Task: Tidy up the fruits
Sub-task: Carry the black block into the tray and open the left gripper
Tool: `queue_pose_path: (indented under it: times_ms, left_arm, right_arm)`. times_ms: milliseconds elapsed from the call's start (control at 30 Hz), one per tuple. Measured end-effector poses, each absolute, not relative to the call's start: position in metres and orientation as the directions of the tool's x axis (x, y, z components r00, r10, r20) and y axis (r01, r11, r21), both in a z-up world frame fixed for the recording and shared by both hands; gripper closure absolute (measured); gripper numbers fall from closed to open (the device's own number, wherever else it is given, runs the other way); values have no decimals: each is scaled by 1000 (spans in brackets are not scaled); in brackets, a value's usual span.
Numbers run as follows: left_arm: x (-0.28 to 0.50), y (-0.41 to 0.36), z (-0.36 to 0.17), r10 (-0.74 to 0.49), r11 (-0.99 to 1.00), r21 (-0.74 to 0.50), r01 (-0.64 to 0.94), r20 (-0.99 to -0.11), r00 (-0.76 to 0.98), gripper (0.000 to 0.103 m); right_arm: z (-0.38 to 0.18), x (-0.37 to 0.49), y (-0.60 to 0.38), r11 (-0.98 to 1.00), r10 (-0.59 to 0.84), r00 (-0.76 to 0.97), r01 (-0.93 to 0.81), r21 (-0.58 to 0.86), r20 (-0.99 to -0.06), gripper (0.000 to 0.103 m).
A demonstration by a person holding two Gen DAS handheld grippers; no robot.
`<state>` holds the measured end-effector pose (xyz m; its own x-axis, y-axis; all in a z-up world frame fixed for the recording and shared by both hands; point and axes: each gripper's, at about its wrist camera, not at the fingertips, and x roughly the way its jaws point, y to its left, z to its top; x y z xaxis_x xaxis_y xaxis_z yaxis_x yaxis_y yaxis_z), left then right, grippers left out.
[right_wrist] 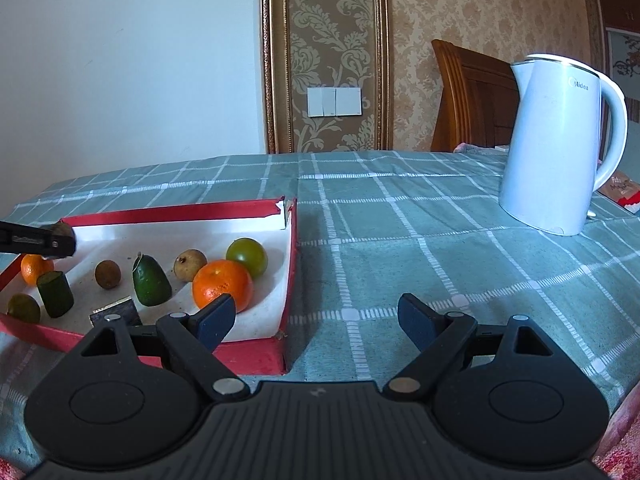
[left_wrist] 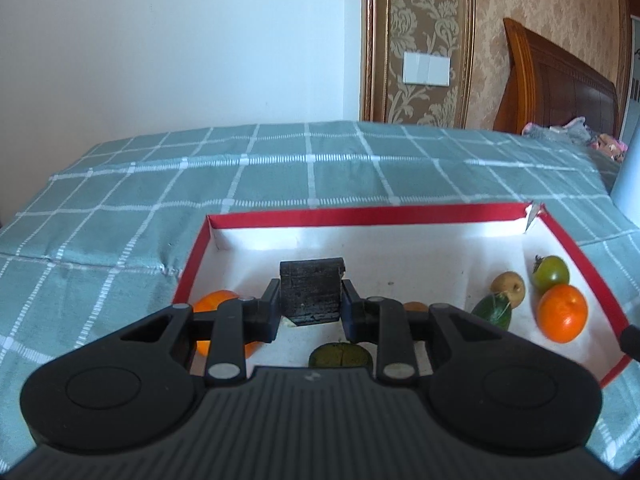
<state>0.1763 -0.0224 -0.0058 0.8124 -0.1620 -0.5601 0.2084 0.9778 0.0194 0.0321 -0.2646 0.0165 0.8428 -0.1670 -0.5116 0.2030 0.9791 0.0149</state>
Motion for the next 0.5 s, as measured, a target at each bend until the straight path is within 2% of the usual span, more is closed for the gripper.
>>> queue_pose_path:
  times_ms: [200,400,500]
  left_arm:
    - [187,-22,-17,-161,980,-7,197,-601,782,76]
    - [187,-22,-17,-160,981,-6,195,-603,781,75]
    - [184,-23,-14,-148,982,2,186,-601,786,66]
  right_arm:
    - [16,33,-263,980,-164,841,199,13,-516,14]
    - [16,33,-263,980,-165,839,197,7,-518,14]
    - [15,33,-262,981,-166,837,196,3,-521,14]
